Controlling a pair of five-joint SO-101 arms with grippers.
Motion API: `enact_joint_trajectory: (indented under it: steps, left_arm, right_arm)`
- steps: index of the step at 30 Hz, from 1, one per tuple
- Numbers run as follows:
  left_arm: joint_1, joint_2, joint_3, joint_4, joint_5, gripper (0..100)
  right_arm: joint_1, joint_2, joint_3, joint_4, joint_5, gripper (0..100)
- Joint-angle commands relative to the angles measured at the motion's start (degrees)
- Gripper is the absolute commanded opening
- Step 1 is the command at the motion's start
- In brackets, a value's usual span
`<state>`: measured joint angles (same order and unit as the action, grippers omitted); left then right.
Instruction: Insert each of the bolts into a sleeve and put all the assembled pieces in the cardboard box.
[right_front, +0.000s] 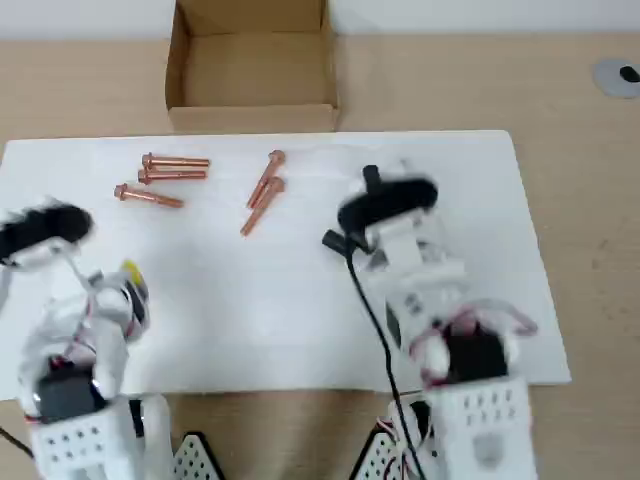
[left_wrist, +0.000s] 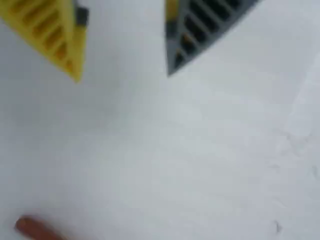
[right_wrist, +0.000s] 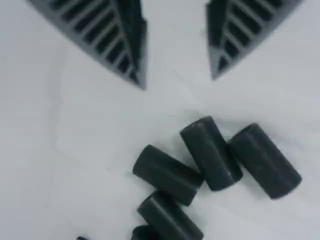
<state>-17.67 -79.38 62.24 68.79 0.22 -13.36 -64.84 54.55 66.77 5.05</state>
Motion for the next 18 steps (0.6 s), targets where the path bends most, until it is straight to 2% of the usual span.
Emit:
enact_joint_trajectory:
  steps: [1, 6, 8, 11, 14, 18]
  left_arm:
    - [1.67, 19.21, -21.19, 1.14, 9.41, 14]
    - [2.9, 47.08, -43.96, 8.44, 24.44, 14]
    - [3.16, 56.75, -51.52, 12.04, 33.93, 14]
    - [3.16, 69.58, -60.13, 16.53, 45.19, 14]
    - [3.16, 80.22, -66.81, 17.85, 49.76, 14]
    - [3.08, 91.47, -73.67, 17.76, 50.2, 14]
  right_arm:
    - [-0.75, 22.9, -25.98, 5.54, -4.4, 11.6]
    - [-0.84, 46.2, -52.97, 17.41, -6.59, 11.8]
    - [-1.01, 54.29, -61.41, 23.03, -6.33, 11.8]
    - [-2.24, 65.36, -71.52, 32.35, -1.41, 11.8]
    - [-3.3, 74.07, -77.41, 35.69, 0.18, 11.8]
    - [-4.18, 76.97, -78.46, 35.69, 0.35, 11.8]
